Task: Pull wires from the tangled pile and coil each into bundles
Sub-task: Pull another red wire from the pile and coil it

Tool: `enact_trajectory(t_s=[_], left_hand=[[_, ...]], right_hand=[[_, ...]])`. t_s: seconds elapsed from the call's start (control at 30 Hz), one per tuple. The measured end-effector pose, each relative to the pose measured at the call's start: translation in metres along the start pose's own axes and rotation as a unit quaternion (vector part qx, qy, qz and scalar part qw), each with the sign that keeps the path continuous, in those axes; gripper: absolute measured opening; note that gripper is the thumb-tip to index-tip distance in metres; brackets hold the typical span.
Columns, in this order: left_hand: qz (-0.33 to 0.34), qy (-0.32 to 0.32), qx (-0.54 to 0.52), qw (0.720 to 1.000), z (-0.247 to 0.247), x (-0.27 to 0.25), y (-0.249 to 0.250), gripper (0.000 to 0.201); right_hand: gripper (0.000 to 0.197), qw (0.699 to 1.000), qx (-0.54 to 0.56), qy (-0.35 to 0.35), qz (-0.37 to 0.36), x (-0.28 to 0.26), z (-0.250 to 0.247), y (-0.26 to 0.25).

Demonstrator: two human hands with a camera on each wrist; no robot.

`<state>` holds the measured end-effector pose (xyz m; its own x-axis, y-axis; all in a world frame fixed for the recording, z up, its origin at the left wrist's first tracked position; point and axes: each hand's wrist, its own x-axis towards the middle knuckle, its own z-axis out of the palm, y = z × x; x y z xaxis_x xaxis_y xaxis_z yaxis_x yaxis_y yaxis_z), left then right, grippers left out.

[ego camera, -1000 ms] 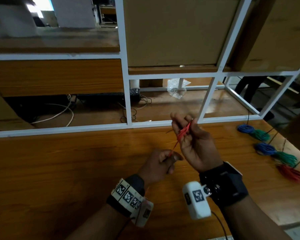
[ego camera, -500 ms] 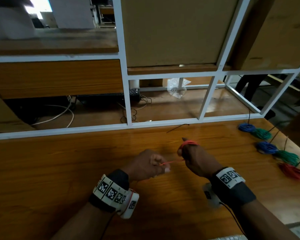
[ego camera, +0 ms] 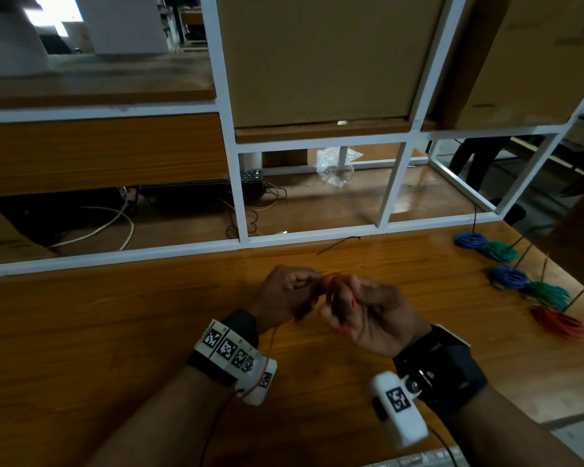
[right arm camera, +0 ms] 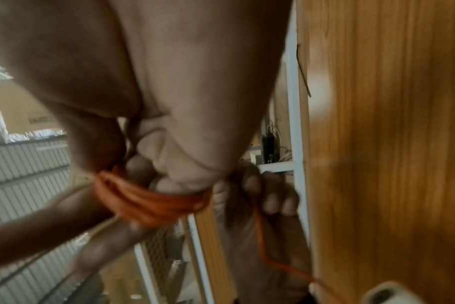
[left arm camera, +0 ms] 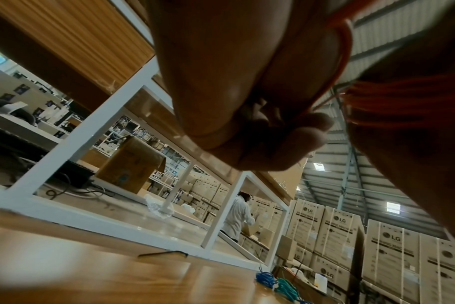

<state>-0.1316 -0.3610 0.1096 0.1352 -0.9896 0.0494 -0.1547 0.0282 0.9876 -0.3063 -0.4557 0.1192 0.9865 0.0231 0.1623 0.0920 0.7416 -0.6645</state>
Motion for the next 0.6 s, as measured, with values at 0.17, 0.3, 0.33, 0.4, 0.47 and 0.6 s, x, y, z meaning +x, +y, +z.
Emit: enact_trajectory(t_s=[0.17,0.3,0.33,0.4,0.47,0.6], left_hand=[[-0.051,-0.025,-0.025,0.998,0.013,-0.001,0.0,0.012],[-0.075,-0.038,-0.008,0.996,0.013,-0.01,-0.008,0.025],[-0.08,-0.013,-0.014,0.997,0.014,-0.012,-0.011,0.028],[-0.07,0.036,-0.022,0.997,0.014,-0.015,-0.017,0.033],[-0.049,0.039,0.011,0.998,0.01,-0.017,-0.02,0.03],[-0.045,-0.014,0.166,0.985,-0.007,-0.022,-0.019,0.019]], right_hand=[[0.04,0.946,0.11,0.222,-0.208,0.024,0.006,-0.012],[0.035,0.869,-0.188,0.382,-0.253,0.026,-0.02,-0.009],[0.037,0.824,-0.327,0.395,-0.24,0.023,-0.028,-0.007],[0.037,0.7,-0.585,0.376,-0.165,0.019,-0.038,-0.002],[0.035,0.589,-0.749,0.302,-0.046,0.016,-0.043,0.006],[0.05,0.612,-0.745,0.247,0.094,0.01,-0.034,0.013]])
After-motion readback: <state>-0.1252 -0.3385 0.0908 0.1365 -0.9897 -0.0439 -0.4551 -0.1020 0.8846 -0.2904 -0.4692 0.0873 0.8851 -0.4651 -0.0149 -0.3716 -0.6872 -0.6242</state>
